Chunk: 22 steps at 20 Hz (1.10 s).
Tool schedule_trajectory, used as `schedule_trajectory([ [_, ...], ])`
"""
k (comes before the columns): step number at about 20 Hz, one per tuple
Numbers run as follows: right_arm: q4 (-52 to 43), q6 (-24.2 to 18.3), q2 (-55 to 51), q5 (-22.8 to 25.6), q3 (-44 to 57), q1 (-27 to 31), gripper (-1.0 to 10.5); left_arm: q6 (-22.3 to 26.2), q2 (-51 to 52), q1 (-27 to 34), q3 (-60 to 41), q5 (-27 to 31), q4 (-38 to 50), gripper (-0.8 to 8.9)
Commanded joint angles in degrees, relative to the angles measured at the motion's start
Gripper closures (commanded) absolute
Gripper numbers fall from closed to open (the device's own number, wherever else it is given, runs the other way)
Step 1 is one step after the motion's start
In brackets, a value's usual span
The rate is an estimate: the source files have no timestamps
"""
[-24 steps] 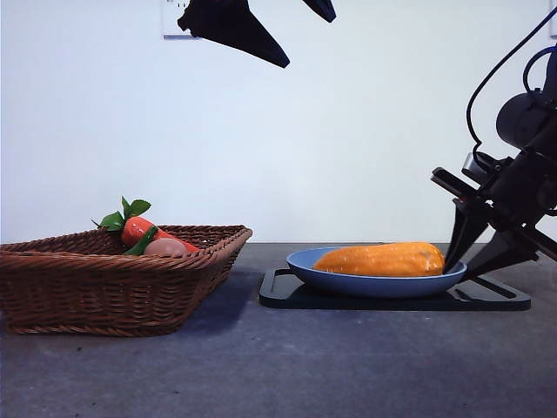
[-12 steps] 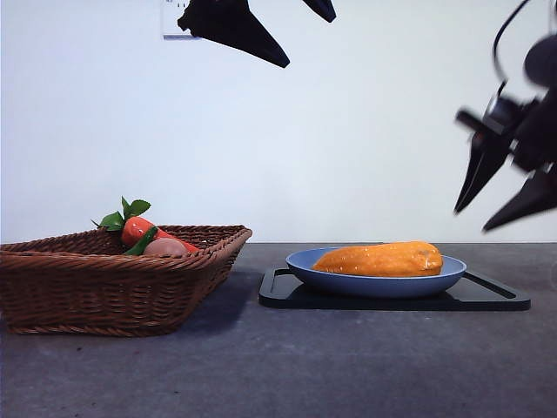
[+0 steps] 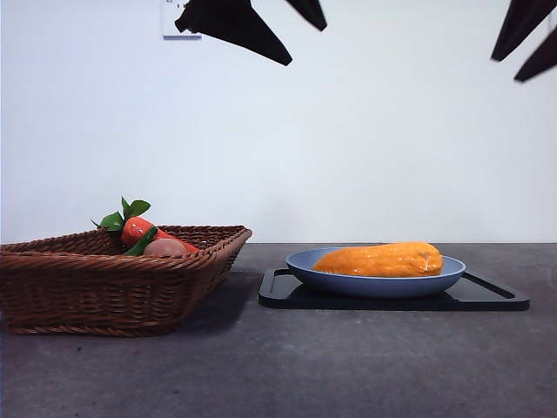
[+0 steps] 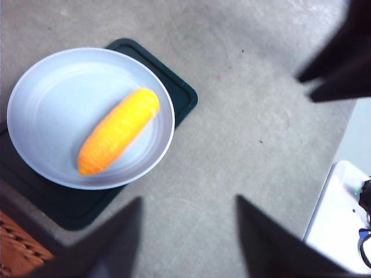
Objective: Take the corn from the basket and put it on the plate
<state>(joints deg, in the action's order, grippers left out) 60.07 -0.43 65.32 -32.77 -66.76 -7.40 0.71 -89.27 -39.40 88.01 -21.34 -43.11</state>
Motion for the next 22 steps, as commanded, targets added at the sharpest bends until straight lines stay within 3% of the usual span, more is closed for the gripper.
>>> schedule_trajectory([
  [1, 0.87, -3.52, -0.55, 0.07, -1.16, -1.68, 9.4, 0.35, 0.04, -0.31, 1.42, -0.09, -0.26, 7.87],
  [18, -5.79, -3.08, -0.63, -0.04, -1.07, -0.87, 9.4, 0.59, 0.04, -0.31, 1.42, -0.07, -0.57, 8.06],
  [22, -9.57, -3.08, -0.63, -0.04, -1.07, -0.83, 9.4, 5.6, 2.91, 4.35, 1.4, 3.85, 1.6, 8.06],
])
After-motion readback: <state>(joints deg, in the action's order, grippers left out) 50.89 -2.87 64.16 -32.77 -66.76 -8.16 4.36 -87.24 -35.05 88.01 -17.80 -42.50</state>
